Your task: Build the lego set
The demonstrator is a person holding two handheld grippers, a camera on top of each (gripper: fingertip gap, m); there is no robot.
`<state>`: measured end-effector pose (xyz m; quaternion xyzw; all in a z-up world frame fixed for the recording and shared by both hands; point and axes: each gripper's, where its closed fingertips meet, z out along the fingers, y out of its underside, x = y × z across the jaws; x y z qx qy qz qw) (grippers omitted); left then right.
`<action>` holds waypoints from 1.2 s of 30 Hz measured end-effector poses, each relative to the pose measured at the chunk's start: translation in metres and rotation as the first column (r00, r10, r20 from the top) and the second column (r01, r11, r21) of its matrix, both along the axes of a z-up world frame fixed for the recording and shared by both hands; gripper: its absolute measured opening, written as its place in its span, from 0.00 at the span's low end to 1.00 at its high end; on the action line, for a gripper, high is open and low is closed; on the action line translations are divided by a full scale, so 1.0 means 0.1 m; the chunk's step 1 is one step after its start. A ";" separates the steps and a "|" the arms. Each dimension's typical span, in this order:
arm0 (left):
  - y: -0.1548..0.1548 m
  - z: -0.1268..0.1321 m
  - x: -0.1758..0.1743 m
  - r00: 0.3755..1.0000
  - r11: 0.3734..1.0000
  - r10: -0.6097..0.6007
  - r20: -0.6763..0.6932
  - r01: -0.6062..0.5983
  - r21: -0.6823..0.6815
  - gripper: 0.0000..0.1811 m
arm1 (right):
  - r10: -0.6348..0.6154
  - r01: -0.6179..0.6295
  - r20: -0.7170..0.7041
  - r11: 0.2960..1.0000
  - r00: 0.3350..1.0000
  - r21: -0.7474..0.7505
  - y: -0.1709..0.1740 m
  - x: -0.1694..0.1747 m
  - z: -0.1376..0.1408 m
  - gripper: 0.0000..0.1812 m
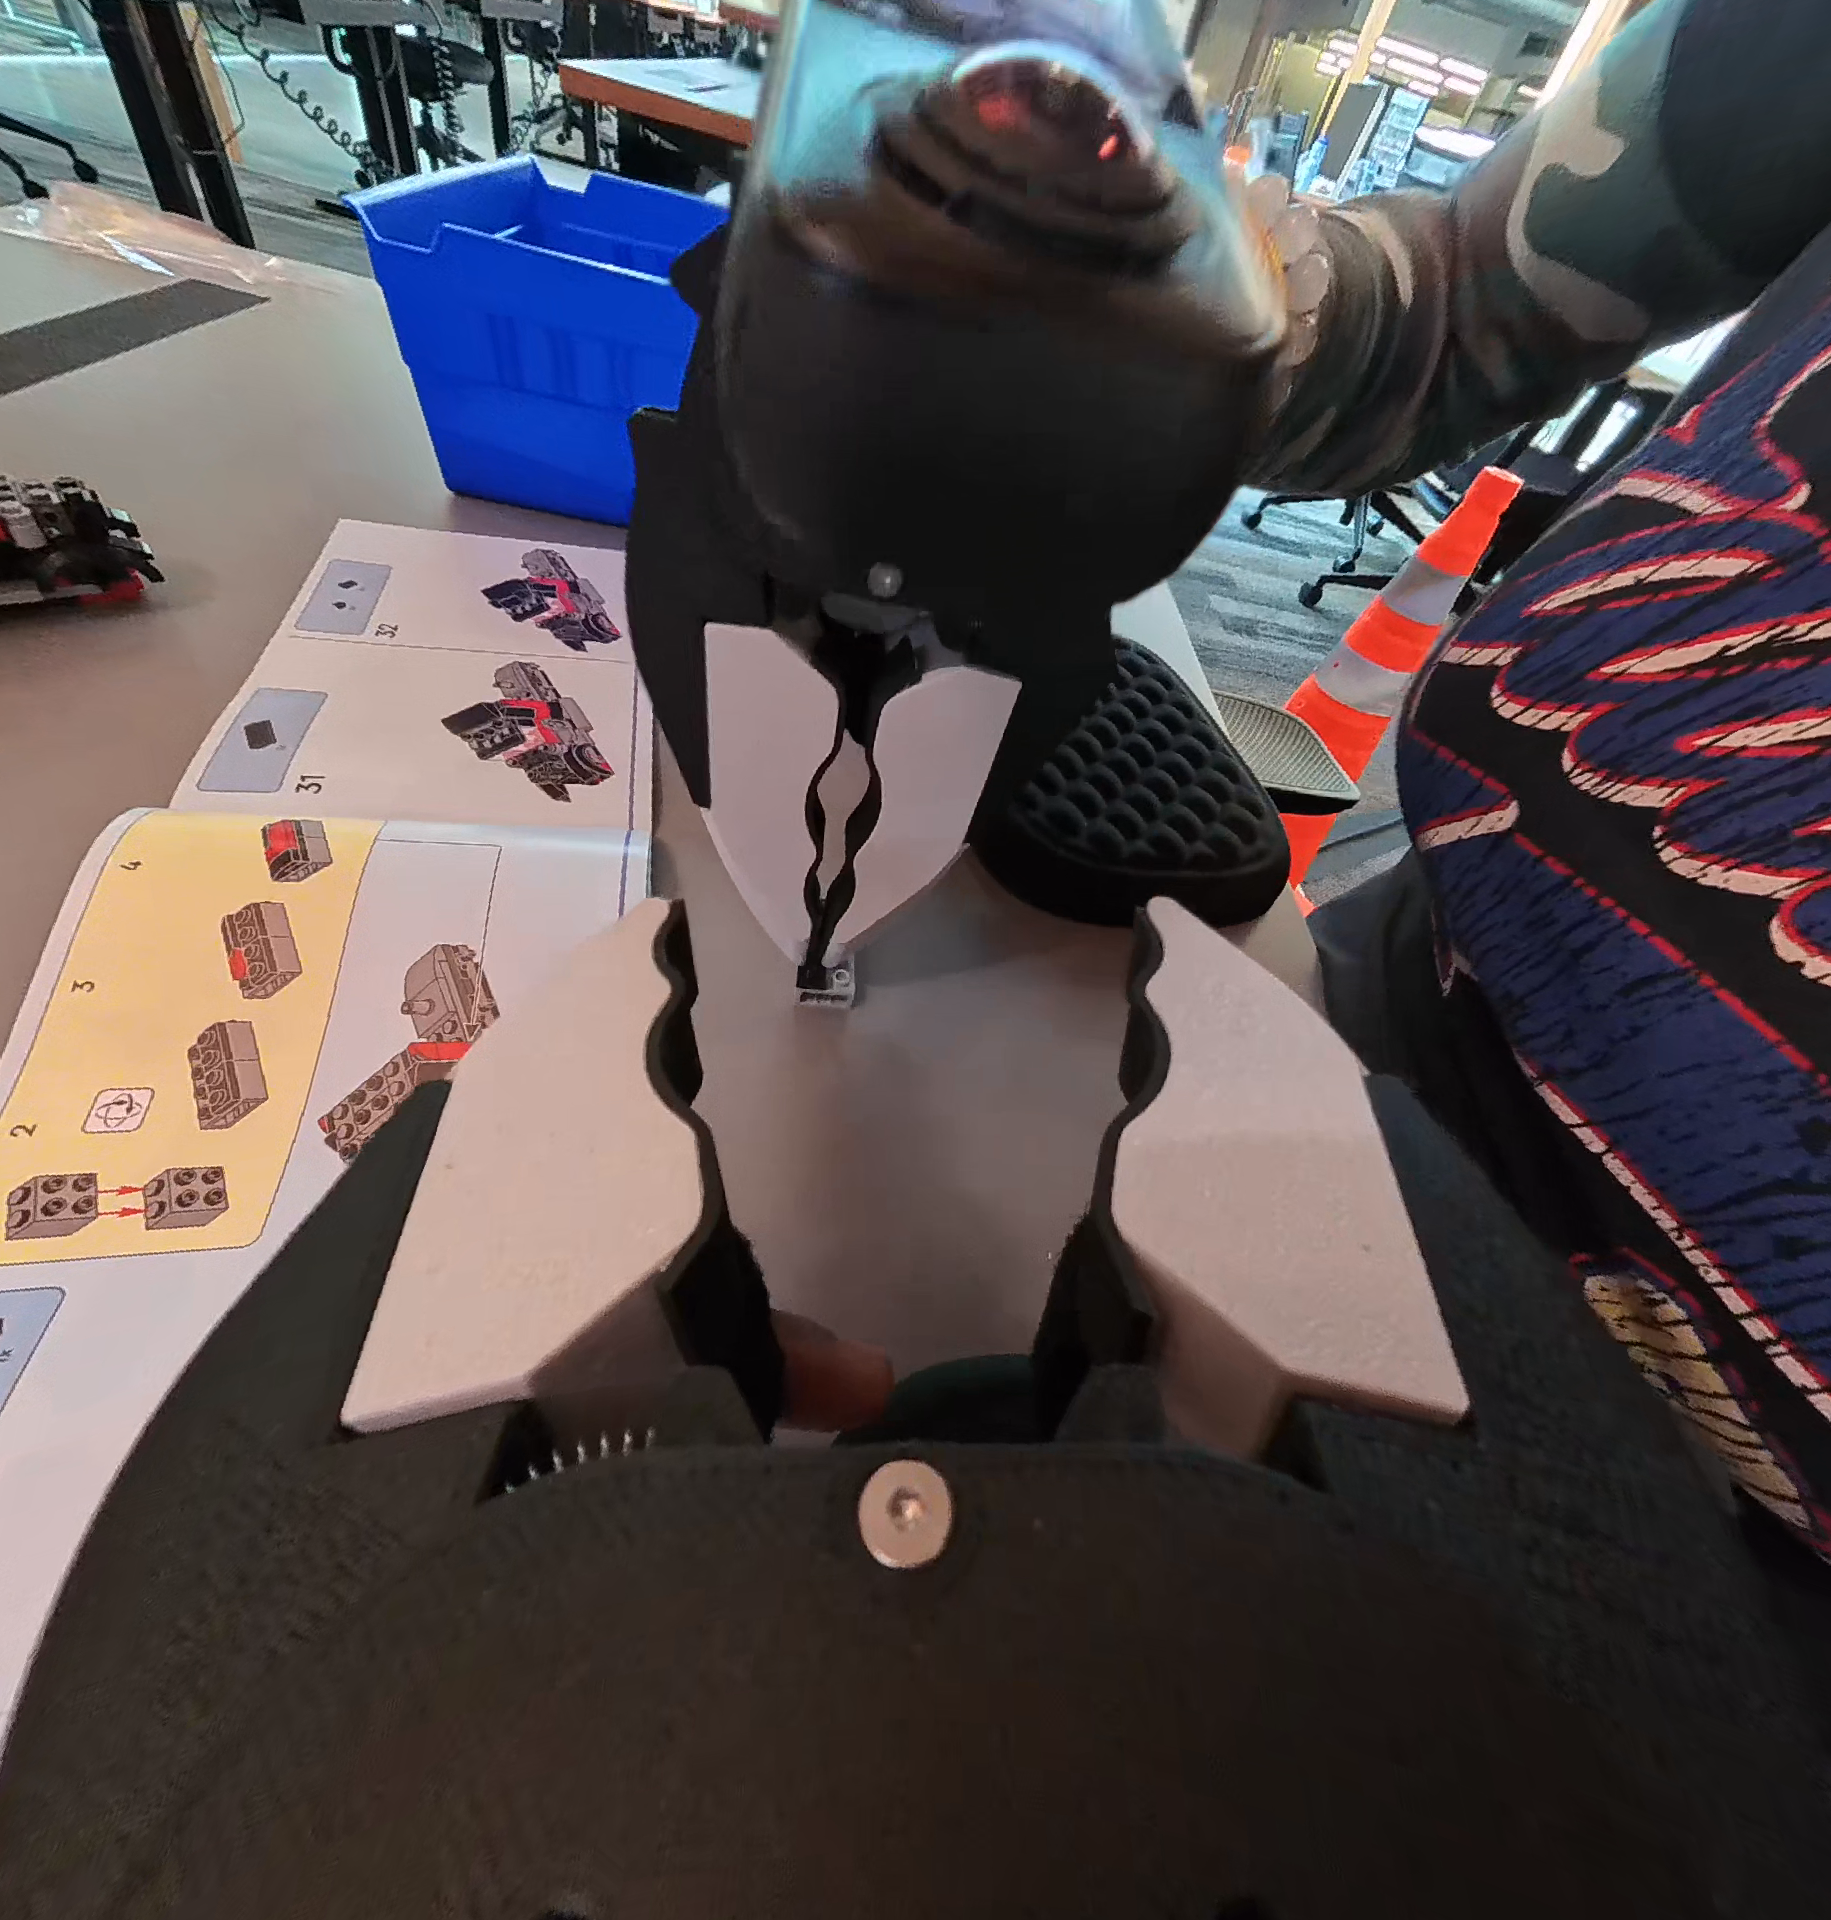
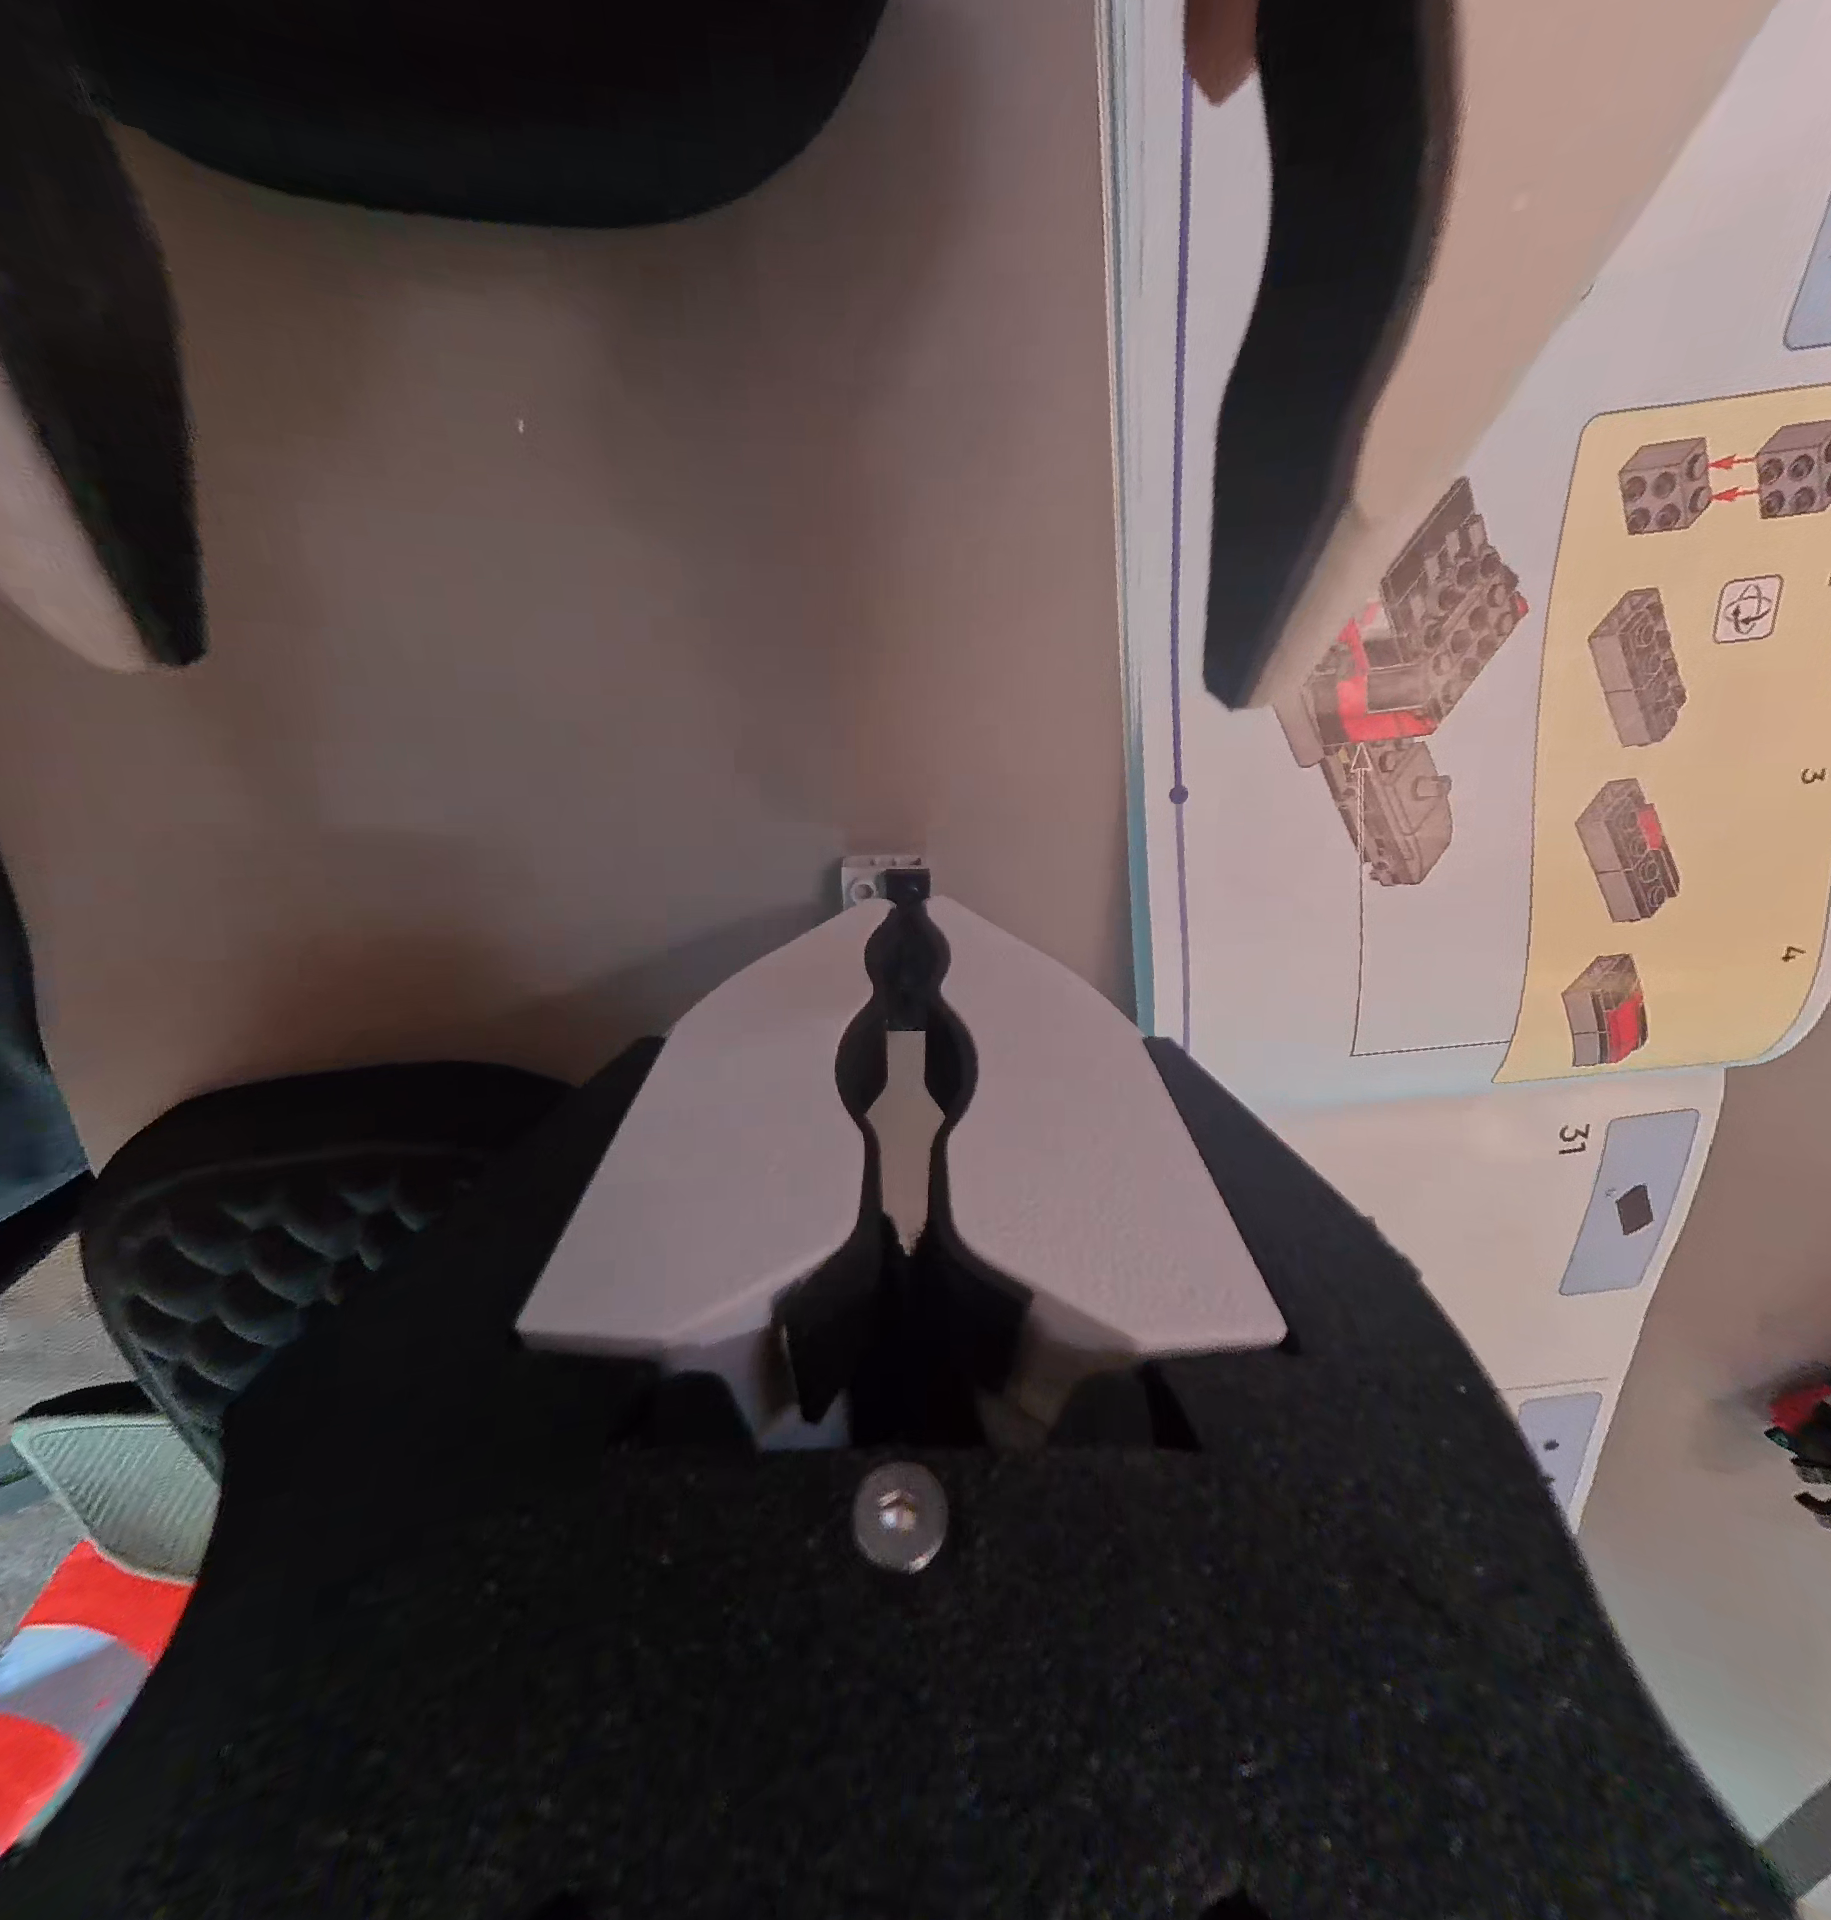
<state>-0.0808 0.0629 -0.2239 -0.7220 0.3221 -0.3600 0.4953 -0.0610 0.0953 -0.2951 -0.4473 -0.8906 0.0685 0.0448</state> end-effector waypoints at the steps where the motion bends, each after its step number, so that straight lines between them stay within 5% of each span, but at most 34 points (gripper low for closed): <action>1: 0.01 -0.02 0.00 1.000 1.000 0.003 -0.009 -0.003 -0.007 0.44 | 0.018 -0.018 -0.017 1.000 1.000 -0.011 0.00 0.00 0.00 0.00; 10: 0.06 -0.22 0.05 0.984 0.998 0.035 -0.176 -0.043 -0.045 0.40 | -0.015 -0.002 -0.173 0.995 0.985 -0.098 0.09 0.08 0.10 0.14; 15: 0.14 -0.47 0.08 0.915 0.993 0.067 -0.398 -0.099 -0.061 0.23 | -0.149 0.055 -0.295 0.951 0.944 -0.304 0.06 0.17 0.15 0.11; 18: 0.15 -0.55 0.09 0.874 0.993 0.069 -0.481 -0.107 -0.051 0.21 | -0.184 0.073 -0.320 0.941 0.929 -0.329 0.06 0.21 0.04 0.18; 29: 0.16 -0.28 -0.08 0.863 0.963 0.264 -0.430 -0.261 0.068 0.23 | -0.178 0.028 -0.407 0.937 0.896 -0.348 0.07 0.13 -0.06 0.14; 36: 0.17 -0.37 -0.08 0.851 0.952 0.286 -0.440 -0.304 0.030 0.23 | -0.392 0.266 -0.364 0.898 0.845 -0.350 0.27 0.14 -0.07 0.11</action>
